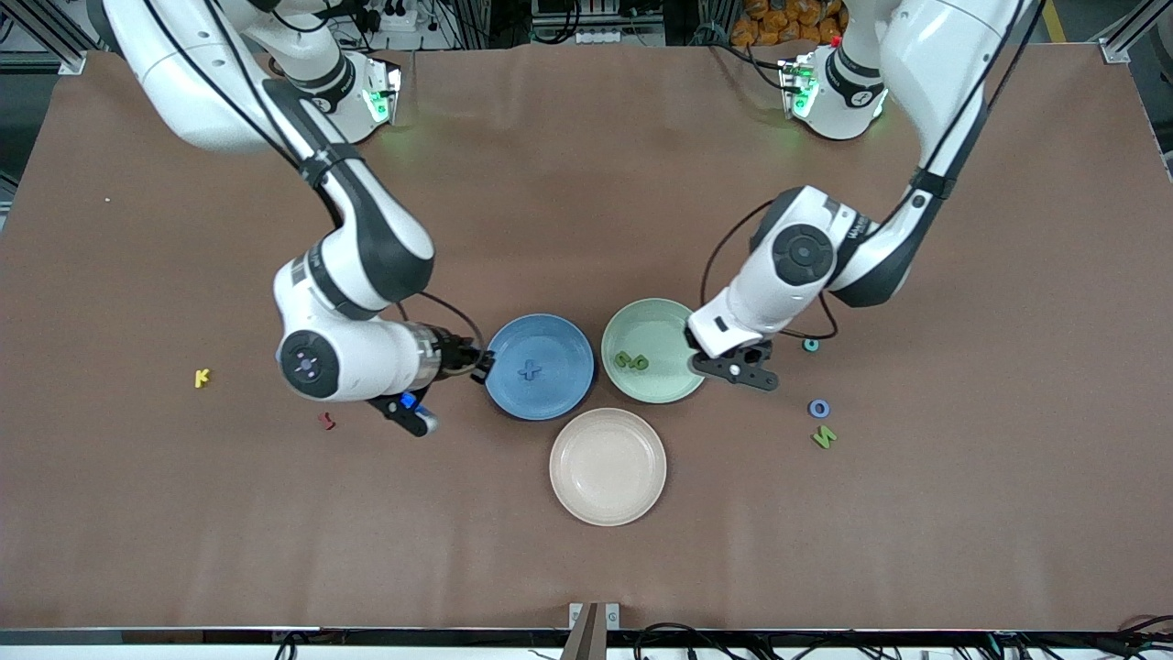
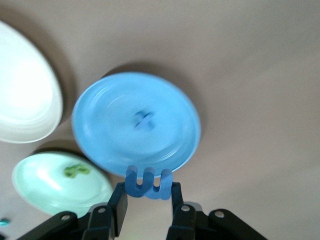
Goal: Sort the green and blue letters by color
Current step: 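Put the B on the green plate while the right gripper drops the E, then grasp the green N with the left gripper while the right gripper grasps the a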
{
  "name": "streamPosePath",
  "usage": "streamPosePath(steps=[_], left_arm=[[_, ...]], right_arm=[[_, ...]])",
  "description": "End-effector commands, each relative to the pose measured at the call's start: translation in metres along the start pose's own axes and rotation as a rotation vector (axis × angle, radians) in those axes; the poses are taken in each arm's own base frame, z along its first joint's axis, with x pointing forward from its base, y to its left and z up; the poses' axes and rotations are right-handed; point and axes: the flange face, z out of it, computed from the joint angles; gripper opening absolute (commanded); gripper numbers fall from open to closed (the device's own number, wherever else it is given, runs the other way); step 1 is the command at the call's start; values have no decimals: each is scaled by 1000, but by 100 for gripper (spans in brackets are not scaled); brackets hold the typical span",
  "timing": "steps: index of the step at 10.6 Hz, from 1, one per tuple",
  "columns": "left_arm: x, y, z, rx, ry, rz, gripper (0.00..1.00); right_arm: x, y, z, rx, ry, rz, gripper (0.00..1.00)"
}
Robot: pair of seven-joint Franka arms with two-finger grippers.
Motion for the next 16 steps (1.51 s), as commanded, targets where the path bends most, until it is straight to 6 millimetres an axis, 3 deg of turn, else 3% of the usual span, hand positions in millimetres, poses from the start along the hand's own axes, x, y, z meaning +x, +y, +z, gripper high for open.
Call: streamPosePath(steps=[1,2,3,5,6,8,10,11,12,13,14,16], left_arm=[[19,57,15,-67,-18,-181,99],[10,91,16,-66,-16,-240,100],[21,91,7,-62,18,-289,100],[40,51,-6,-24,66,-286,100],[52,22,-22,26,115,-215,100],[74,-89,-26,66,119,-194,100],[77,-169,-14,75,96,-238,100],[80,-177,-13,75,100,-252,100],[80,-194,-2,85,88,-262,100],[82,-206,2,93,89,-214,100],[87,-232,3,128,90,-82,100],[84,-275,16,141,79,167,100]], right_arm=[[-36,-34,16,51,10,57,55],[-36,-34,18,50,11,57,100],[-30,-30,15,52,5,68,100],[-23,-24,10,46,10,70,100],[0,-3,13,20,3,90,100],[28,29,15,-19,12,-8,100],[31,50,10,-142,145,-102,100],[24,55,5,-206,222,-145,100],[33,67,2,-233,243,-169,100],[61,91,-8,-231,229,-202,100],[89,118,-17,-229,211,-256,100],[126,158,-34,-212,203,-308,100]])
